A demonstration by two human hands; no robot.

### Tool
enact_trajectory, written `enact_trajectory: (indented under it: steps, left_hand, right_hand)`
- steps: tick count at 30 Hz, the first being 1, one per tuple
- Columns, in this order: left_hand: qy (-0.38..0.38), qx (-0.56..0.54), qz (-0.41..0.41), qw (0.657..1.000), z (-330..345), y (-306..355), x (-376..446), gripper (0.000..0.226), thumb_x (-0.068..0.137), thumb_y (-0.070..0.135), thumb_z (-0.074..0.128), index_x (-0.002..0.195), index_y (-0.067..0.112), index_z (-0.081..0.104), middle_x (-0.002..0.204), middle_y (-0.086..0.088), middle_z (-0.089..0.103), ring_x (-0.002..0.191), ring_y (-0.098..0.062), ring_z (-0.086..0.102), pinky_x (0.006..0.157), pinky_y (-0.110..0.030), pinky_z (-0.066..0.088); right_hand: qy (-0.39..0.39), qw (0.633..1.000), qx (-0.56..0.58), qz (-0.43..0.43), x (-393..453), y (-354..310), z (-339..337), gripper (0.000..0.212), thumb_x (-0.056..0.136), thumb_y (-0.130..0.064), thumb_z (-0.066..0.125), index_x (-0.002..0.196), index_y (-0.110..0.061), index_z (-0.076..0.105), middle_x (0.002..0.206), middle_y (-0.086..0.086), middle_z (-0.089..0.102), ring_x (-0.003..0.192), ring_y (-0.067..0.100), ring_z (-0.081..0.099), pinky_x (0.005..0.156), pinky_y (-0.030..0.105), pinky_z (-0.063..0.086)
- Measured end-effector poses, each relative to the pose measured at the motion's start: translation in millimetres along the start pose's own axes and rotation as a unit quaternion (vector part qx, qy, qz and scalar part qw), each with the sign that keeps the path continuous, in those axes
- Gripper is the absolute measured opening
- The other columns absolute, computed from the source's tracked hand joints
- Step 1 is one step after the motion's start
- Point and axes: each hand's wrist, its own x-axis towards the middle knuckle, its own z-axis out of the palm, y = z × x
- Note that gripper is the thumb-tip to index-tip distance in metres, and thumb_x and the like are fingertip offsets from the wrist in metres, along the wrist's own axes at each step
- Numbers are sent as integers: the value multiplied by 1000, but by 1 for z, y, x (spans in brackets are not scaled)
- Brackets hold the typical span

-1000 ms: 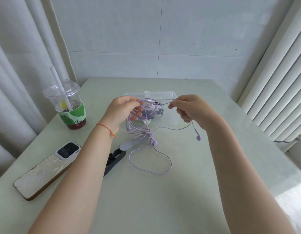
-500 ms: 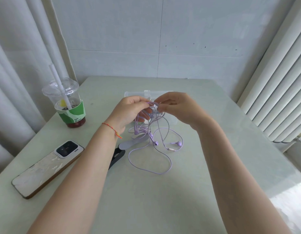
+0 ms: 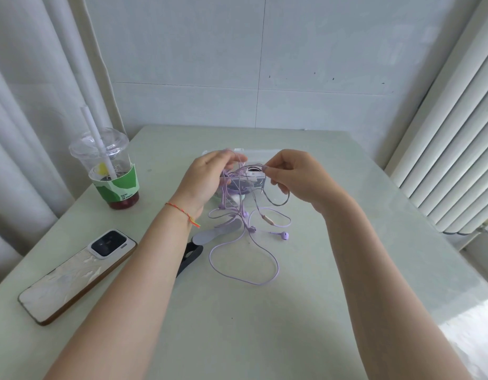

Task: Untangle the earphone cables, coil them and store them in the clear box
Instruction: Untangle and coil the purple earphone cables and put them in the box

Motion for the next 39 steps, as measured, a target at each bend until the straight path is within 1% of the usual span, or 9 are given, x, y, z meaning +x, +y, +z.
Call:
enact_trajectory:
  steps: [5, 9, 14, 18, 20, 24, 30, 35, 39]
  left_hand:
    - [-13, -42, 22, 999, -10, 6, -3, 34, 80, 21, 41, 86, 12, 73, 80, -5, 69, 76, -19, 61, 72, -31, 48]
    - [-52, 46, -42, 997, -13, 7, -3, 46, 87, 34, 34, 80, 16, 76, 60, -12, 60, 50, -23, 54, 56, -28, 45]
    - [37, 304, 58, 950, -8, -11, 5, 23, 82, 34, 54, 80, 32, 77, 89, -2, 66, 92, -6, 50, 74, -4, 33]
    - [-55, 152, 43, 986, 0, 3, -3, 21, 93, 29, 59, 100, 15, 73, 98, -5, 70, 92, -12, 63, 77, -10, 46]
    - [-111, 58, 19, 992, 4, 6, -9, 15, 94, 14, 60, 105, 6, 68, 79, -10, 69, 69, -20, 64, 67, -24, 53]
    - [-77, 80, 20, 994, 0, 1, -4, 16, 89, 11, 67, 99, -2, 68, 50, 3, 54, 43, -12, 48, 65, -37, 52]
    - [-22, 27, 0, 999, -6, 2, -4, 5, 87, 12, 69, 84, 8, 68, 54, 2, 57, 39, -13, 48, 46, -21, 44]
    - [52, -34, -22, 998, -7, 3, -1, 16, 91, 15, 60, 77, 13, 64, 54, -3, 51, 37, -15, 39, 41, -19, 32]
    - [-25, 21, -23, 999, -11, 1, -1, 29, 97, 31, 53, 86, 13, 72, 48, -6, 34, 40, -18, 29, 43, -21, 27]
  right_hand:
    - [114, 982, 104, 108, 9, 8, -8, 5, 90, -9, 50, 88, -9, 55, 68, 5, 56, 48, 18, 44, 56, 30, 42]
    - [77, 984, 126, 101, 6, 3, -10, 4, 87, -12, 57, 84, -10, 59, 66, 3, 45, 49, 15, 34, 45, 22, 28]
    - [-36, 998, 27, 38, -5, -5, -3, 12, 87, -18, 66, 88, -7, 68, 52, -7, 40, 47, 12, 33, 43, 21, 28]
    - [-75, 997, 20, 11, -9, -10, 2, 15, 88, -23, 68, 87, -8, 68, 50, -10, 38, 49, 12, 31, 46, 23, 26]
    - [-62, 998, 28, 5, -9, -11, 1, 17, 90, -23, 65, 88, -7, 68, 50, -10, 39, 46, 10, 32, 45, 22, 28]
    - [0, 997, 76, 6, -5, -12, -1, 14, 92, -14, 55, 87, -6, 65, 58, -1, 47, 46, 12, 37, 45, 21, 30]
    - [127, 980, 147, 35, 0, -9, -3, 13, 89, -12, 50, 84, -12, 63, 64, -1, 51, 48, 12, 42, 44, 19, 34]
    - [141, 978, 144, 51, 1, -6, -5, 14, 88, -11, 49, 81, -12, 62, 66, -1, 52, 48, 12, 43, 45, 21, 33]
    - [110, 986, 120, 41, 0, -8, -3, 18, 87, -11, 50, 76, -12, 65, 66, -1, 55, 54, 13, 48, 49, 24, 36]
